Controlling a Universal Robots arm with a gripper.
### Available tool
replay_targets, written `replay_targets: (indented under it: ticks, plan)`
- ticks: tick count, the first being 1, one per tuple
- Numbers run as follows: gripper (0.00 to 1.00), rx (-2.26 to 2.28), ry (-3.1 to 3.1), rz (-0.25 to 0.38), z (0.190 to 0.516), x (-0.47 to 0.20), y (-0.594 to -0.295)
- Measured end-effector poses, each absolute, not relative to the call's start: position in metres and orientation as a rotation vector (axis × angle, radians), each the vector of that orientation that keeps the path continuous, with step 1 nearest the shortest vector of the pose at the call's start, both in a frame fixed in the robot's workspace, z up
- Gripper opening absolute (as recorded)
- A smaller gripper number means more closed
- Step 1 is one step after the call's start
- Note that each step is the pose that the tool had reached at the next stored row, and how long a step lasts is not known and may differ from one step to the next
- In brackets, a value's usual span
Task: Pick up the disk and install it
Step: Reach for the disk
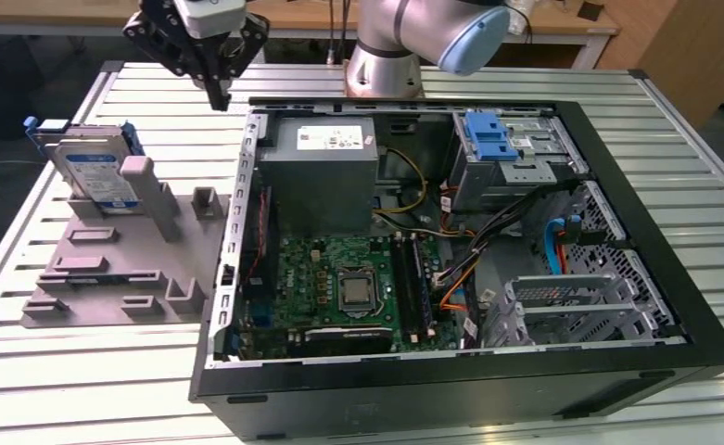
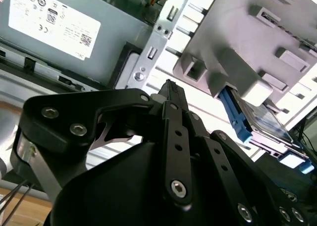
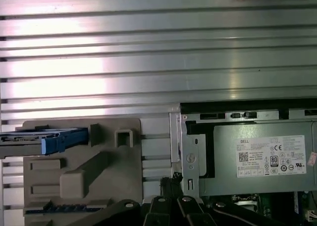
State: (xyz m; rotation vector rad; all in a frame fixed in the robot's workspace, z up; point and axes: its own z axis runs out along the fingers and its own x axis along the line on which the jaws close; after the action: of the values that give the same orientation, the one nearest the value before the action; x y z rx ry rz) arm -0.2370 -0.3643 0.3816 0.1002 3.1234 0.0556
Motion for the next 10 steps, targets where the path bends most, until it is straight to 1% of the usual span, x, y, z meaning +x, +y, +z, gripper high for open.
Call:
replay_targets:
  ticks: [10]
  plan:
    - [0.11, 0.101, 3.129, 0.056, 0.379, -0.268, -0.361]
